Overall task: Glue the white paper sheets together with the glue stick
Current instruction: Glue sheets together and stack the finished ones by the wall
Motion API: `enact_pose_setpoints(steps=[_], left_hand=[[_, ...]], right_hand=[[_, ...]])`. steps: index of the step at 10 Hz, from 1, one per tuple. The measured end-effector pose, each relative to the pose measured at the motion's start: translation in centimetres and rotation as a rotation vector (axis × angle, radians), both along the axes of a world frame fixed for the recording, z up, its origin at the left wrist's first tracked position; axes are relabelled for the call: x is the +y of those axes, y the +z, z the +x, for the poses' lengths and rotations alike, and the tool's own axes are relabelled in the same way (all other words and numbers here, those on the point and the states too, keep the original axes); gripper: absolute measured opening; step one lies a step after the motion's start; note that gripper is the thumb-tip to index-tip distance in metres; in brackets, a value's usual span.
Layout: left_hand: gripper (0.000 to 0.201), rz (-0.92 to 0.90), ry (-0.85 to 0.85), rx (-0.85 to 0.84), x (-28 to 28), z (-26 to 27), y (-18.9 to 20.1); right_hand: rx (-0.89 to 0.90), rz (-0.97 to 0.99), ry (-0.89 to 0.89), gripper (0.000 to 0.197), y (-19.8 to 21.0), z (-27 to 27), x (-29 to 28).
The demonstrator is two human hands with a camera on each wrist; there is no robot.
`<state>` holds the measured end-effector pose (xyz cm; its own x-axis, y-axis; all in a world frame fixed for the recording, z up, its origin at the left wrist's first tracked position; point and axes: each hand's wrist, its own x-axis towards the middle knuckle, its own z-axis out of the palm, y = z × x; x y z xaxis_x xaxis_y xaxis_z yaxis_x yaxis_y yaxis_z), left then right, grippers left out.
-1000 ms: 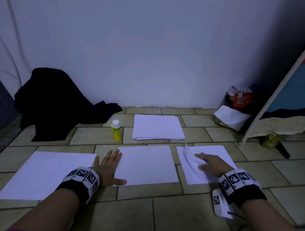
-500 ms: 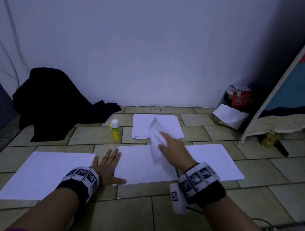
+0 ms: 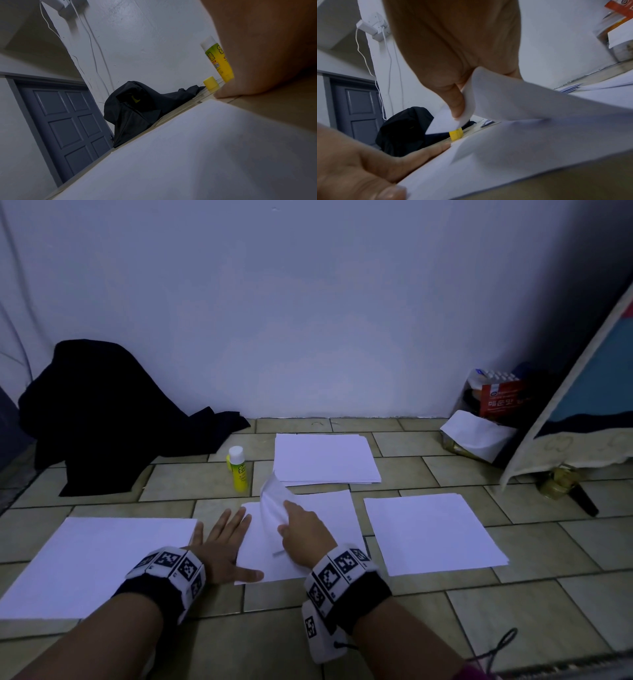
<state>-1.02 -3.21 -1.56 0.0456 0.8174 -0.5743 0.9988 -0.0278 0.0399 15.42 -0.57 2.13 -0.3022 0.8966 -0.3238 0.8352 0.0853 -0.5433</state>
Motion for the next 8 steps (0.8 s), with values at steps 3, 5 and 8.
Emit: enact_pose_setpoints(steps=[3,5,8], left_hand=[[0.113,0.002,0.0,-0.006,0.07,-0.17,-0.31],[0.113,0.004,-0.001,-0.015,0.0,-0.11,-0.14],[0.113,-0.002,0.007,-0.019,0.05,-0.26,-0.4]], right_hand=[[-0.004,0.004,-0.009,0.046,-0.42,-0.11,-0.47],[-0.006,0.0,-0.008,0.047,-0.65,-0.14,-0.61],[-0.011,-0.023,0.024,0.047,-1.0,0.13,-0.42]])
